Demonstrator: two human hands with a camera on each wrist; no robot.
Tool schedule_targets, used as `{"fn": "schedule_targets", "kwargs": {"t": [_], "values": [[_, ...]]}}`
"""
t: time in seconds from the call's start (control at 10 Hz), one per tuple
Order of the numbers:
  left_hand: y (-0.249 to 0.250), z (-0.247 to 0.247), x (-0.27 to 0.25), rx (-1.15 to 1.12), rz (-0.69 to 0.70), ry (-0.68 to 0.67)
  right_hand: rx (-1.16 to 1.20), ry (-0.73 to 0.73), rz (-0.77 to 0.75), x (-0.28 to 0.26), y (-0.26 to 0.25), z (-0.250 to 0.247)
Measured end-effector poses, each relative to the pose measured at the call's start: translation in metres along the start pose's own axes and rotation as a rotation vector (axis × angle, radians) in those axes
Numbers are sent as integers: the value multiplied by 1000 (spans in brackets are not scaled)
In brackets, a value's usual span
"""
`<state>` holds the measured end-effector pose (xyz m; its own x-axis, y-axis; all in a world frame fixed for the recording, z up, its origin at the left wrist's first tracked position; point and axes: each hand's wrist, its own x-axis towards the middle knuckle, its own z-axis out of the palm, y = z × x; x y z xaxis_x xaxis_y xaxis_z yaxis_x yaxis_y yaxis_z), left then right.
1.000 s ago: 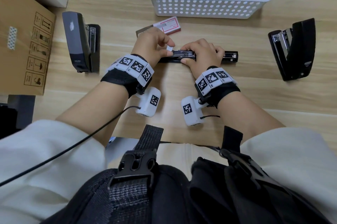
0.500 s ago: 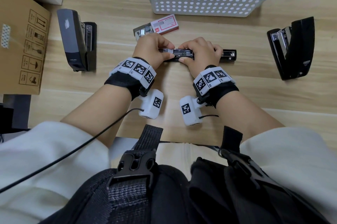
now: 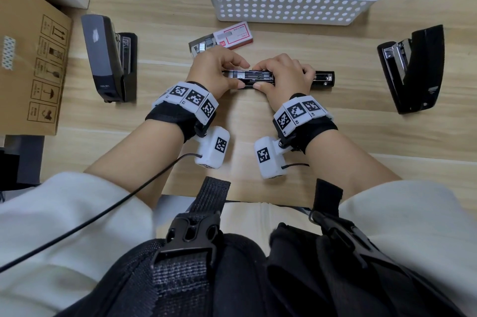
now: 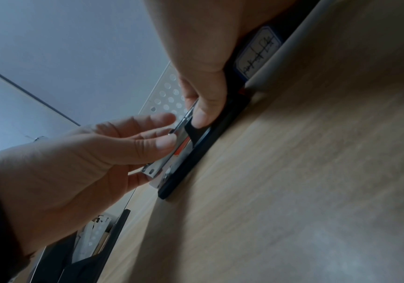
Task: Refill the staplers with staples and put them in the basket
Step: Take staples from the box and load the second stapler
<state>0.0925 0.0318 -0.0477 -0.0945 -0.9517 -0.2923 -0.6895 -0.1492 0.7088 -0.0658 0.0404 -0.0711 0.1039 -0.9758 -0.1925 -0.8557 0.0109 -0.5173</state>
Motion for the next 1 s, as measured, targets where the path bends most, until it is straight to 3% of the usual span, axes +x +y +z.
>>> {"fn": "schedule_targets", "kwargs": {"t": [0.2,0.6,0.7,0.8,0.9,1.0], "values": [[-13,1,1,32,55,-86,6,14,-1,0,0,1],[-23,-8,-2,19,66,-85,3,10,3,-1,0,0],[-20,-16,-1,-84,29,5,12,13,8,-1,-1,0],[-24,-28,7,-69,-85,197,18,14,10,-1,0,-1],[-31,-39,16,24,-169,275,14,12,12,-2,-1,0],[-34,-44,21,146,-226,252,18,14,9,-1,0,0]]}}
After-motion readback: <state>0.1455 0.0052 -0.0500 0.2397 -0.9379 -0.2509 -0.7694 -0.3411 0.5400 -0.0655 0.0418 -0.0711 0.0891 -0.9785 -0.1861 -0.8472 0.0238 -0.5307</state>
